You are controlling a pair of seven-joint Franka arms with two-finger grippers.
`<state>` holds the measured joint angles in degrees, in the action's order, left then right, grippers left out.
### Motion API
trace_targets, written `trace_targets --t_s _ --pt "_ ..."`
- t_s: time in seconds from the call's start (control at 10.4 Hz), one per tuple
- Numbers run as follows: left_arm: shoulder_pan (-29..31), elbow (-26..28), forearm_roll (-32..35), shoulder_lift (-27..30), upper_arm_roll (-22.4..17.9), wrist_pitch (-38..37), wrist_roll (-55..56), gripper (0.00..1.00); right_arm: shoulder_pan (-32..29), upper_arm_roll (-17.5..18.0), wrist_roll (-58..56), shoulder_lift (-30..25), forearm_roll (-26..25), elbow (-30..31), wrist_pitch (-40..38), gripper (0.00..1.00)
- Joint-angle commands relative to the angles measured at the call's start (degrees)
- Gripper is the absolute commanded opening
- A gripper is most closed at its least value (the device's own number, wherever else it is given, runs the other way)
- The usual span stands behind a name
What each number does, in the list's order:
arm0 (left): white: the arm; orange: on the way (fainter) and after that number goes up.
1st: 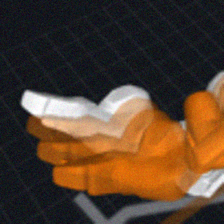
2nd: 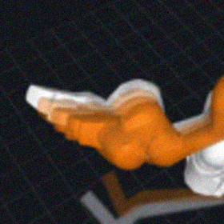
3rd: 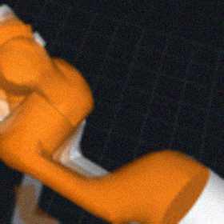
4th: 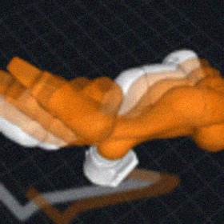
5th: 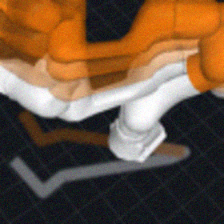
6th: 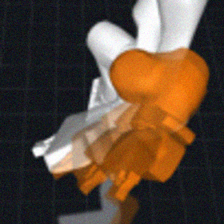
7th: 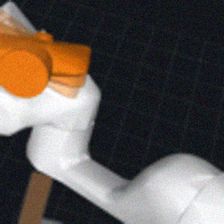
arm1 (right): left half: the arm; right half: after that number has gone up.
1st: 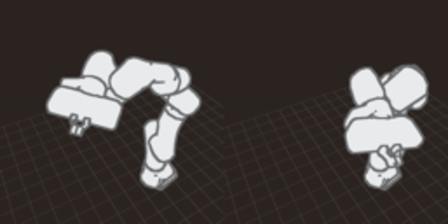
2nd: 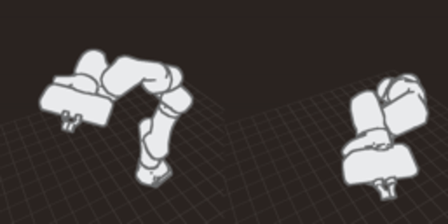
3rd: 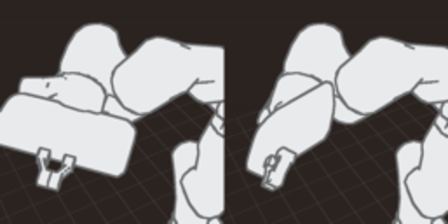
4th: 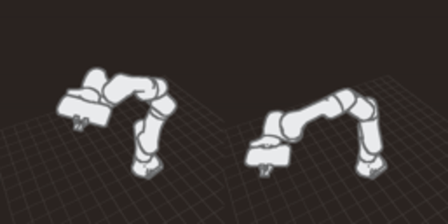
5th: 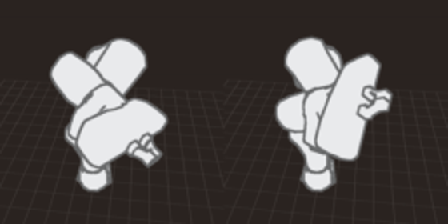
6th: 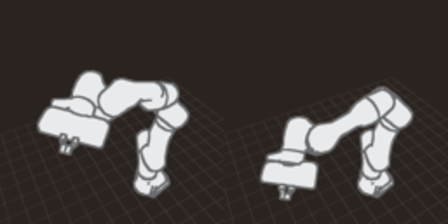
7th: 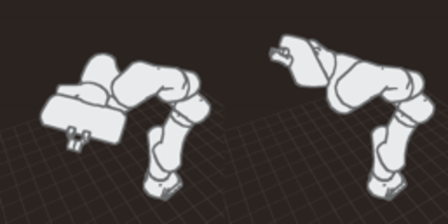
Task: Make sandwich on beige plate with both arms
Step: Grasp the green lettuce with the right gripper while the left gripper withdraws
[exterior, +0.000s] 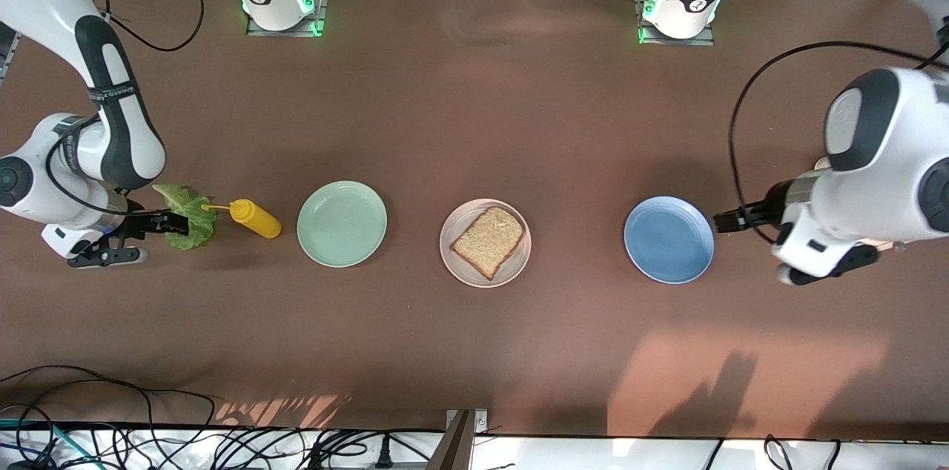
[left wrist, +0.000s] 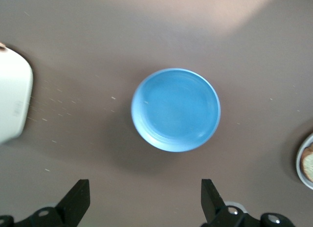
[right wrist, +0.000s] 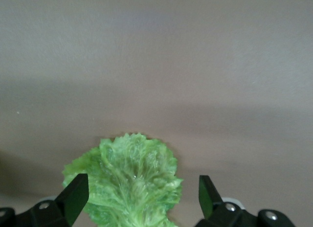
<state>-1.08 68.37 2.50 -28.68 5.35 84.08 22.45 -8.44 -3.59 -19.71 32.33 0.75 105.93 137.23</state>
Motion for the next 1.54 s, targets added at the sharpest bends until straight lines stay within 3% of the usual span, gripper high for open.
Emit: trace_targets --t_s 0.0,0.29,0.38,0.58,0.77,1.15,1.44 --pt "3.53 1.59 2.25 4.15 0.71 0.3 -8.09 1.0 -3.16 2.1 -2.43 -0.16 -0.4 4.35 5.04 1.0" --pt "5.55 2.29 1.99 5.65 0.72 0.3 -12.86 1.0 -3.25 2.1 -3.22 0.28 -0.32 5.78 5.59 1.0" --pt "6.35 2.38 1.55 5.65 0.72 0.21 -14.7 1.0 -3.33 2.01 -5.14 0.46 -0.32 5.95 5.41 0.86" --pt "6.97 2.38 1.46 5.91 0.8 -0.05 -15.51 1.0 -3.33 2.01 -10.76 -0.59 0.38 6.91 4.54 0.36" --pt "6.97 2.47 1.46 6.35 0.89 -0.14 -15.51 1.0 -3.25 2.01 -10.88 -2.43 0.47 6.74 2.52 0.04" --pt "6.88 2.47 1.46 6.27 0.98 -0.23 -15.51 1.0 -2.9 3.32 -10.96 -7.52 0.12 5.69 -6.68 0.0" --pt "6.79 2.47 1.46 6.35 0.98 -0.32 -15.51 1.0 -1.75 3.77 -10.79 -9.91 0.39 -1.66 -22.48 0.0"
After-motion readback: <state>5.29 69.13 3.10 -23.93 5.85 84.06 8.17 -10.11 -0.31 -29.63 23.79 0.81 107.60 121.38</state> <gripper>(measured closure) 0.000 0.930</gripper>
